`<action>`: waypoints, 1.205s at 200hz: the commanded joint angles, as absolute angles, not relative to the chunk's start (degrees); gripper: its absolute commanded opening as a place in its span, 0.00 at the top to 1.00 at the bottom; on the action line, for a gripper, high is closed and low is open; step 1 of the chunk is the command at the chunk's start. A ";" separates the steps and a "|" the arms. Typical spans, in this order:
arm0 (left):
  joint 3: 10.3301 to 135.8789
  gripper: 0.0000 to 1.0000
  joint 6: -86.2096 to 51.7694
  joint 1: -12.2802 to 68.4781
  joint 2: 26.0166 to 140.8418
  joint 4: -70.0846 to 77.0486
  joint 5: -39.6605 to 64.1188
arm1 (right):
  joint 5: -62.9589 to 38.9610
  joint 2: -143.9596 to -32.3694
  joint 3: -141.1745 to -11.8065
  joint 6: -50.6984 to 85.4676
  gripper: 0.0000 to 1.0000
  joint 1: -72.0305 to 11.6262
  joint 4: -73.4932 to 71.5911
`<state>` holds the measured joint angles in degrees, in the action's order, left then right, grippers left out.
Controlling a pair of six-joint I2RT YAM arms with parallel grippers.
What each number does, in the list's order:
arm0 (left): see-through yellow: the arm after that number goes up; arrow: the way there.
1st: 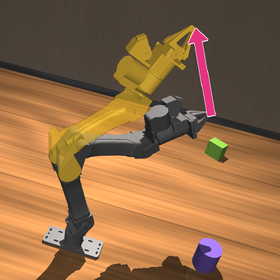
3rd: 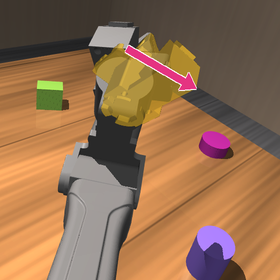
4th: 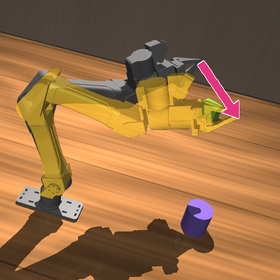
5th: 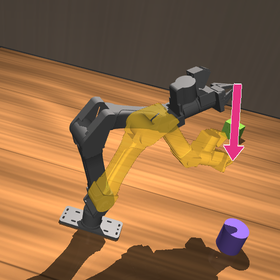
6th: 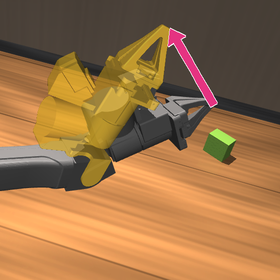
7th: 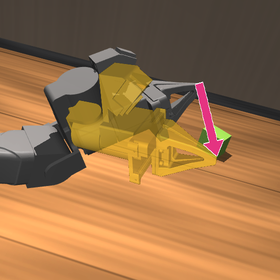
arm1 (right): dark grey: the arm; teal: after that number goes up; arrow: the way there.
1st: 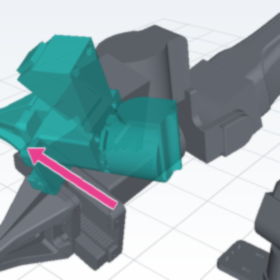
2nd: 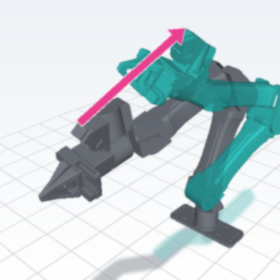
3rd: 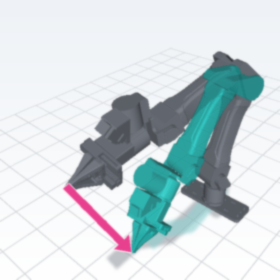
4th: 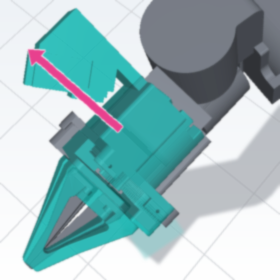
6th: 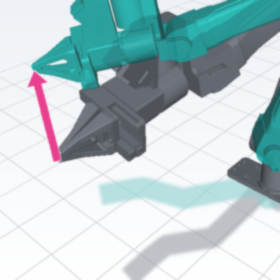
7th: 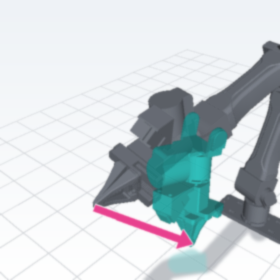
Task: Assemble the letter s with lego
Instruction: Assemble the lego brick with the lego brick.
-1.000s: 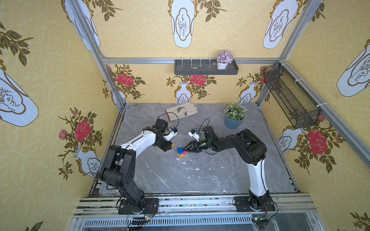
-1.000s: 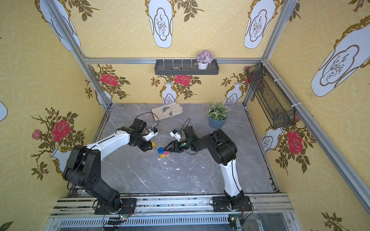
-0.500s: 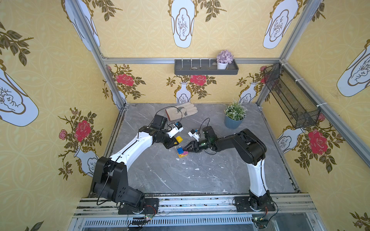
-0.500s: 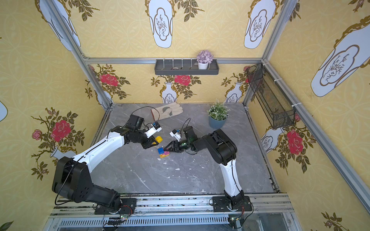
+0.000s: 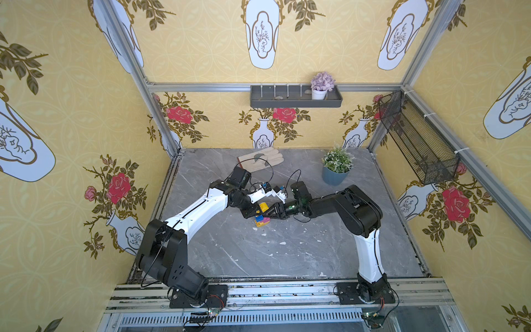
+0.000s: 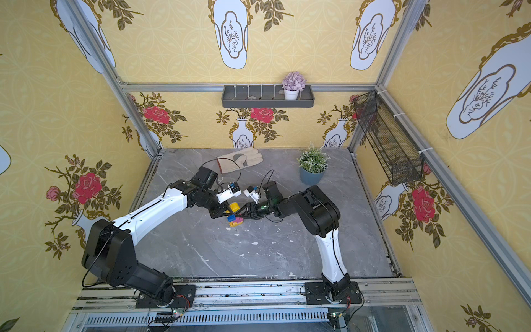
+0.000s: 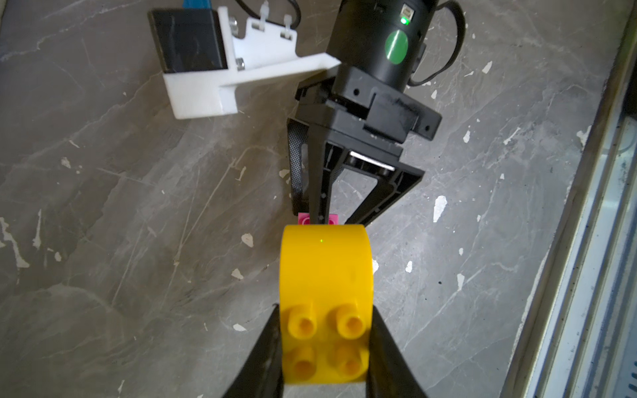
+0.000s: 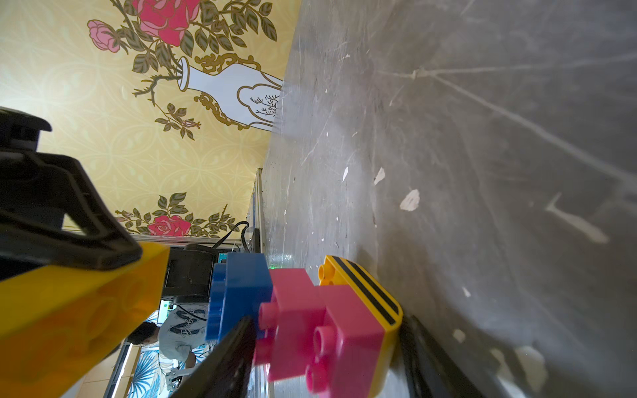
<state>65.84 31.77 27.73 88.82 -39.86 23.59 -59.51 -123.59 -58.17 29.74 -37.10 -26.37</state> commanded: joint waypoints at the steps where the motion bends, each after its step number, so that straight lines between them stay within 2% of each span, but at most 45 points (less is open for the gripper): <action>1: 65.32 0.90 32.85 28.21 89.59 -40.14 20.65 | -43.91 -126.28 -56.79 25.50 0.33 -37.03 -8.08; 241: 63.47 0.90 34.09 29.53 91.29 -36.39 20.86 | -44.08 -126.29 -55.85 26.81 0.33 -36.40 -9.72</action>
<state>63.68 33.06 29.41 90.70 -37.10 20.53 -59.92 -123.59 -57.82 29.02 -36.73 -26.79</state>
